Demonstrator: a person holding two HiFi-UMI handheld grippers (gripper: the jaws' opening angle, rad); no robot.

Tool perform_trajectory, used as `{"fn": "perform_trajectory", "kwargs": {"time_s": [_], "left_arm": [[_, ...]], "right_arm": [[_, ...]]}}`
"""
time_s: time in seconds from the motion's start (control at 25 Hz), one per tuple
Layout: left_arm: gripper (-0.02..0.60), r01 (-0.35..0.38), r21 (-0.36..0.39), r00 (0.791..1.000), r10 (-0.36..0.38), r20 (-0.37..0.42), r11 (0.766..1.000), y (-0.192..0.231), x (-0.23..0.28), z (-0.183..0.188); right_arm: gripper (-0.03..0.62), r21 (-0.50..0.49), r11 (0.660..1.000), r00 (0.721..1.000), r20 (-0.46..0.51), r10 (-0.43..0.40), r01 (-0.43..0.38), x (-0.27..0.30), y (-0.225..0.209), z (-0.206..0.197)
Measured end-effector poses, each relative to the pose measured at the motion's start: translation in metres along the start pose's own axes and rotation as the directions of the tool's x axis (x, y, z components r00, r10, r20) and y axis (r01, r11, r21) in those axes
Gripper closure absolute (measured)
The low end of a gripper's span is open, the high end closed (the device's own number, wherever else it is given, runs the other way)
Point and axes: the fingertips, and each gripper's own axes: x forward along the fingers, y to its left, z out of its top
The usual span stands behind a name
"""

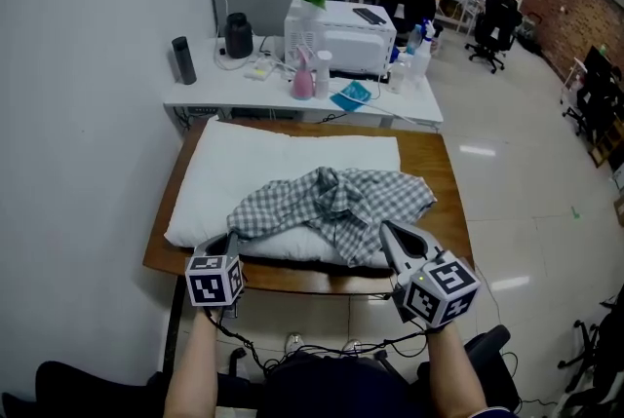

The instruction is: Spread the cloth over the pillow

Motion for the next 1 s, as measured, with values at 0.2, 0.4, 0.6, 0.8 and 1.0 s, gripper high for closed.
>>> {"fn": "perform_trajectory", "kwargs": {"time_s": [0.2,0.4,0.6,0.8,1.0], "left_arm": [[0.572,0.061,0.077,0.981,-0.074,0.18,0.995,-0.025,-0.024,0.079],[0.571,0.109,0.168,0.936,-0.158,0.316,0.98,-0.064,-0.043,0.155],[0.571,0.128,0.227,0.891,-0.212,0.401,0.966,-0.092,-0.056,0.219],[0.571,0.102,0.274,0.854,-0.225,0.469,0.956,-0.109,-0.068,0.271],[0.571,0.069,0.304,0.823,-0.226,0.521,0.95,-0.112,-0.089,0.317]], "right_arm": [[0.582,-0.001,1.0,1.0,0.01,-0.004,0.004,-0.002,-0.005,0.004],[0.582,-0.009,1.0,0.999,0.036,-0.025,0.025,-0.008,-0.014,0.015],[0.582,-0.02,0.999,0.997,0.067,-0.045,0.046,-0.017,-0.022,0.027],[0.582,-0.037,0.997,0.993,0.099,-0.061,0.065,-0.024,-0.028,0.038],[0.582,-0.051,0.996,0.989,0.131,-0.069,0.077,-0.031,-0.031,0.051]]}}
